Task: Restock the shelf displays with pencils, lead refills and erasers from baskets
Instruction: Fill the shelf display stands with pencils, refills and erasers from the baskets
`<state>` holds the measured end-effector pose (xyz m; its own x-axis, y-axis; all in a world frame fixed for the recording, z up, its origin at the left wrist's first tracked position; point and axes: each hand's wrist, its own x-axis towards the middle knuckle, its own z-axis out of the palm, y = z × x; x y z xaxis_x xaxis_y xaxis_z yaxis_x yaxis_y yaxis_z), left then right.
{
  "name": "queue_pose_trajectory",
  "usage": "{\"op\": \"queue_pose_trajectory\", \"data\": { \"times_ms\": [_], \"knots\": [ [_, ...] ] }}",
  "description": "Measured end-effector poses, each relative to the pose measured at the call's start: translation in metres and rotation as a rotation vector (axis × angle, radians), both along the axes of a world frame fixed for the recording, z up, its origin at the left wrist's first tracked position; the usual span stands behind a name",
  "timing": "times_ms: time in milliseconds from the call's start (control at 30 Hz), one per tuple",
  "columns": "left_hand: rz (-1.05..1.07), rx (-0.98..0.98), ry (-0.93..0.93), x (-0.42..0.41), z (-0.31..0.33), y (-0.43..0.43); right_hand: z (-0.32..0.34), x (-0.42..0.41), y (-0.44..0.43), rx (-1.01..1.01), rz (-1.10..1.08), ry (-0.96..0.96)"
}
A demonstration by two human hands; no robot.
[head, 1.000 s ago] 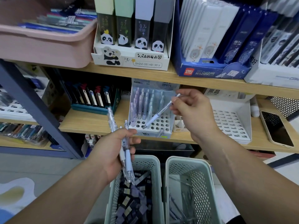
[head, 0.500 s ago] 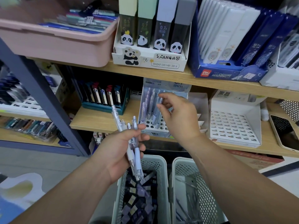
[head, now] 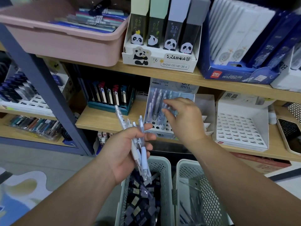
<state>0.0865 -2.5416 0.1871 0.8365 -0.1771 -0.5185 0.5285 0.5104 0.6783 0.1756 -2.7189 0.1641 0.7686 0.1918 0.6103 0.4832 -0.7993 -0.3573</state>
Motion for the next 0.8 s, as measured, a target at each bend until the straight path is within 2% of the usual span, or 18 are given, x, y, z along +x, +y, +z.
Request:
{"op": "queue_pose_trajectory", "data": {
  "times_ms": [367, 467, 567, 600, 700, 733, 800],
  "knots": [
    [-0.070, 0.026, -0.085, -0.003, 0.003, -0.004, 0.003, -0.003, -0.004, -0.143, -0.035, 0.156],
    [-0.055, 0.030, -0.084, -0.004, 0.005, -0.006, 0.008, -0.009, -0.002, -0.124, -0.048, 0.171],
    [-0.038, 0.048, -0.071, -0.004, 0.004, -0.008, 0.021, -0.017, 0.003, 0.050, -0.008, 0.162],
    [-0.034, 0.056, -0.074, -0.004, 0.004, -0.008, 0.028, -0.021, 0.005, 0.154, 0.020, 0.243],
    [-0.036, 0.086, -0.081, -0.004, 0.004, -0.010, 0.042, -0.031, 0.009, 0.457, 0.120, 0.688],
    [-0.042, 0.097, -0.085, -0.004, 0.005, -0.011, 0.042, -0.034, 0.008, 0.523, 0.139, 0.776],
    [-0.056, 0.123, -0.092, -0.005, 0.006, -0.013, 0.042, -0.039, 0.006, 0.633, 0.145, 0.835]
  ]
}}
